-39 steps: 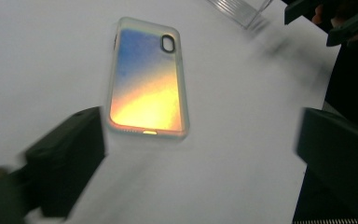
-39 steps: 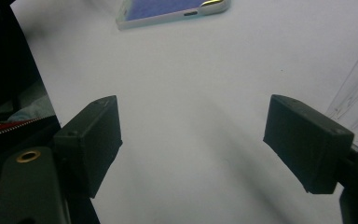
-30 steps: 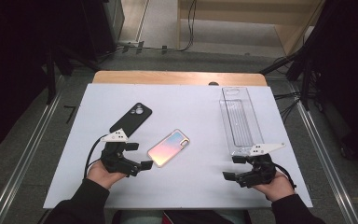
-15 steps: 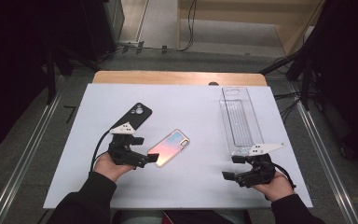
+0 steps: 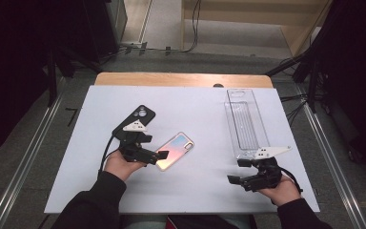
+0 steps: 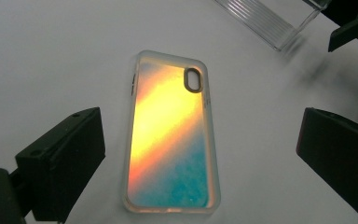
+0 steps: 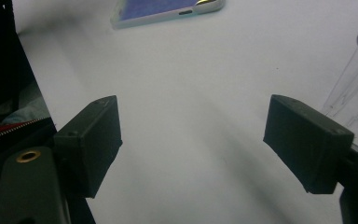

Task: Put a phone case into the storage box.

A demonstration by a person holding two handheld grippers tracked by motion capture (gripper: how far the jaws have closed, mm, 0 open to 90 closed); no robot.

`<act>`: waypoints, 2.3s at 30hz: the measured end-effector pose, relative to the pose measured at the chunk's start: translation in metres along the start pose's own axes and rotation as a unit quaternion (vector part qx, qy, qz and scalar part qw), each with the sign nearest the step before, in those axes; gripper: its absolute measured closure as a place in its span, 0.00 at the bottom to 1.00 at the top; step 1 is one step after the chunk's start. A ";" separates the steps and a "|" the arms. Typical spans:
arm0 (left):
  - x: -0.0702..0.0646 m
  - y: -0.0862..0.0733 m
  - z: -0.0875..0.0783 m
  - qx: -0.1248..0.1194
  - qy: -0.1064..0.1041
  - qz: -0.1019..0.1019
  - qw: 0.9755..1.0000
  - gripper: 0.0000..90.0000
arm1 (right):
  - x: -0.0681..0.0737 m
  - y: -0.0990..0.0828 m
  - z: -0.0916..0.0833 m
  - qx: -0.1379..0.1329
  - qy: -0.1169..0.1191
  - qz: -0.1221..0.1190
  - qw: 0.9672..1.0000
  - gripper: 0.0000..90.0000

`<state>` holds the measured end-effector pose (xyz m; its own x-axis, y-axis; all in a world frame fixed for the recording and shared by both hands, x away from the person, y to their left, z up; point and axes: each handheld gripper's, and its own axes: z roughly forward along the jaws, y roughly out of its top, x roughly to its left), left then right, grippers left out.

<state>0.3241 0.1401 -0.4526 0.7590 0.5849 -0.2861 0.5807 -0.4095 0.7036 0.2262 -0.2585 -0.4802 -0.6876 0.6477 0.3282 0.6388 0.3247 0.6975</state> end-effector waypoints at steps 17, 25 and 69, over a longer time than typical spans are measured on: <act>-0.009 0.016 0.031 0.001 0.011 0.004 1.000 0.02 | 0.001 0.000 0.001 0.003 0.001 0.000 1.000 0.19; -0.010 0.023 0.041 -0.010 0.013 -0.005 1.000 0.04 | 0.001 0.000 0.001 0.003 0.000 -0.002 1.000 0.19; -0.002 -0.008 0.074 0.049 0.063 0.047 0.996 0.04 | 0.002 0.000 0.001 0.007 -0.001 -0.005 1.000 0.19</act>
<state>0.3400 0.0903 -0.5056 0.7720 0.6215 -0.1330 0.5393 -0.5298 0.6546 0.2248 -0.2568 -0.4802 -0.6938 0.6457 0.3191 0.6358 0.3409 0.6925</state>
